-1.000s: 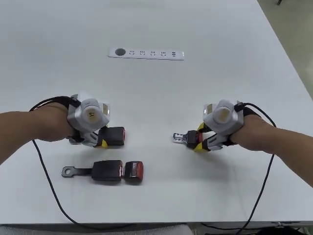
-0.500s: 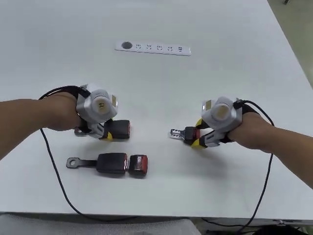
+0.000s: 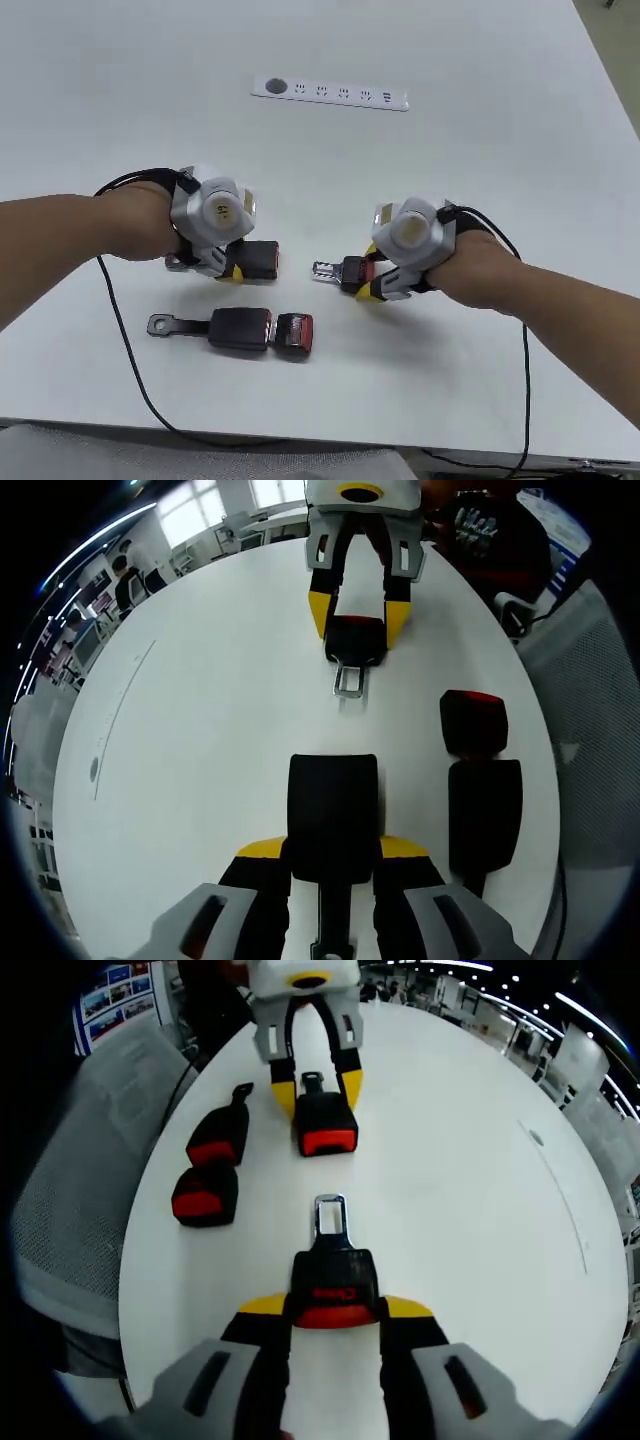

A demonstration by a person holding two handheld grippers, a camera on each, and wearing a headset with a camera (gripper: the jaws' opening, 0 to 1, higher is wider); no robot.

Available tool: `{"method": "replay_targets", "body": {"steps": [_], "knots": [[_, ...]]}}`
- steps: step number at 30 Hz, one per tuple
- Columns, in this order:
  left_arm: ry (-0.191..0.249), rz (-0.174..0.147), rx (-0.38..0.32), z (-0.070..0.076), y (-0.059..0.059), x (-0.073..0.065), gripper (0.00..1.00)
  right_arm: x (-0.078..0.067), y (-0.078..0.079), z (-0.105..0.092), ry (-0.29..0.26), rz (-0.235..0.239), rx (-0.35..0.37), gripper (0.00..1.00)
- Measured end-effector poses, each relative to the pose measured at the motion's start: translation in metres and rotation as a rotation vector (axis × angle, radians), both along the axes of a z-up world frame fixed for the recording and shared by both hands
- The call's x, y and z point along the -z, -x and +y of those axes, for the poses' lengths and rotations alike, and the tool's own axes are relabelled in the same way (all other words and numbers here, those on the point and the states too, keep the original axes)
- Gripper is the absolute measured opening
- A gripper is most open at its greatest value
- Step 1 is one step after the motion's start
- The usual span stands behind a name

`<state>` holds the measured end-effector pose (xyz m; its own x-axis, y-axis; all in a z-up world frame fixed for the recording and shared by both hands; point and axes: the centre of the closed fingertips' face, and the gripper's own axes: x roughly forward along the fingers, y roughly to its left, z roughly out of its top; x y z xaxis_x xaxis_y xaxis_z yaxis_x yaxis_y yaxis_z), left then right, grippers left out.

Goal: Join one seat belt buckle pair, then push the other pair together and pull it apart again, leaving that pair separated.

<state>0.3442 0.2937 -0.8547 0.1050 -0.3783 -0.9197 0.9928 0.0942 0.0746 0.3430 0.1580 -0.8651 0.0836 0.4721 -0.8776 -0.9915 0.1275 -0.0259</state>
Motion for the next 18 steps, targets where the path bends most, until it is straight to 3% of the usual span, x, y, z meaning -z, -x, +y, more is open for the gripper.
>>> {"method": "replay_targets", "body": {"steps": [5,18], "knots": [[-0.001,0.005,0.008,-0.001,0.000,0.000,0.32,0.000,-0.005,0.018,0.010,-0.001,-0.011,0.34],[-0.014,0.010,0.002,0.000,-0.003,0.001,0.32,0.001,-0.006,0.040,0.056,-0.009,-0.041,0.34]]}}
